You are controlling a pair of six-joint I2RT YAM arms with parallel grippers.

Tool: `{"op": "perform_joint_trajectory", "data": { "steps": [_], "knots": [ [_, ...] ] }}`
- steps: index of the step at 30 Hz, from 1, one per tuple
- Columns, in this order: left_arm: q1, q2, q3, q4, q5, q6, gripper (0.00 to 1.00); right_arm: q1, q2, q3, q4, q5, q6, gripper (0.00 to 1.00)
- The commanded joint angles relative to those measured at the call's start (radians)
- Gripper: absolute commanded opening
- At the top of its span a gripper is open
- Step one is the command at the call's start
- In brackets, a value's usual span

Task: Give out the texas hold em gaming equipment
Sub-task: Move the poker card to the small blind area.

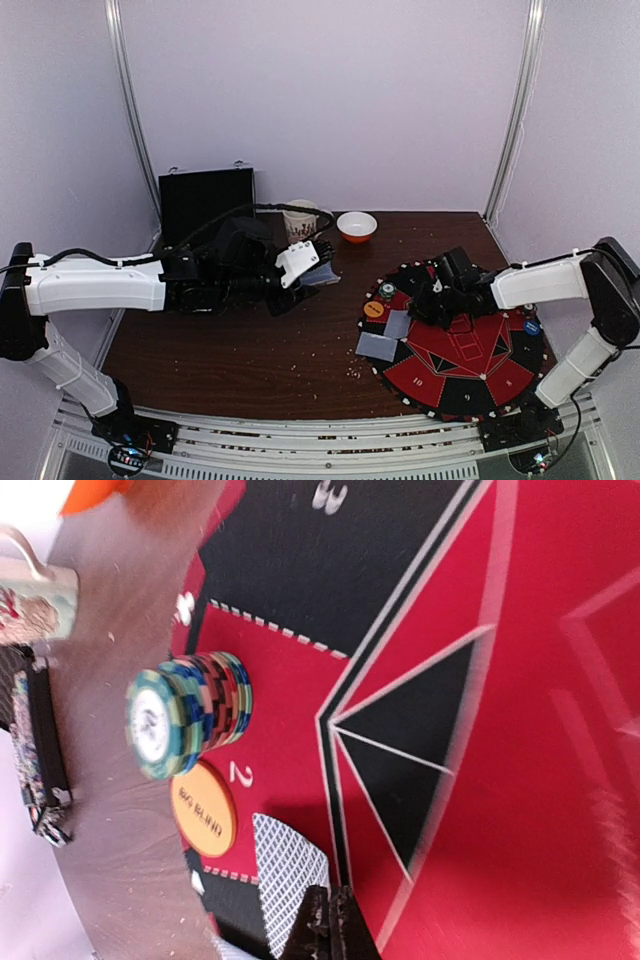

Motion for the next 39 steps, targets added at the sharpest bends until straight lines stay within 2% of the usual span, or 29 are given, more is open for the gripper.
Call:
{"op": "perform_joint_trajectory", "data": {
  "steps": [1,4,9,12,15,19,25,39],
  "knots": [
    [-0.004,-0.027,0.018,0.053,-0.008,0.009,0.49,-0.04,-0.186,-0.04,-0.217,0.119,0.035,0.0],
    [-0.004,-0.025,0.018,0.054,-0.008,0.007,0.49,-0.117,-0.355,-0.105,-0.346,0.149,0.083,0.0],
    [-0.004,-0.028,0.018,0.053,-0.007,0.006,0.49,-0.385,-0.655,-0.249,-0.57,0.162,0.125,0.0],
    [-0.005,-0.028,0.016,0.057,-0.002,0.006,0.49,-0.576,-0.781,-0.292,-0.681,0.155,0.105,0.0],
    [-0.004,-0.028,0.016,0.058,0.009,0.003,0.49,-0.74,-0.8,-0.298,-0.722,0.125,0.048,0.0],
    [-0.004,-0.031,0.016,0.059,0.016,-0.001,0.49,-0.879,-0.705,-0.243,-0.747,0.172,-0.04,0.0],
    [-0.004,-0.029,0.016,0.059,0.012,0.0,0.49,-0.977,-0.64,-0.17,-0.775,0.225,-0.073,0.0],
    [-0.004,-0.022,0.016,0.058,0.013,0.001,0.49,-1.026,-0.677,-0.255,-0.707,0.182,0.039,0.0]
  ]
}}
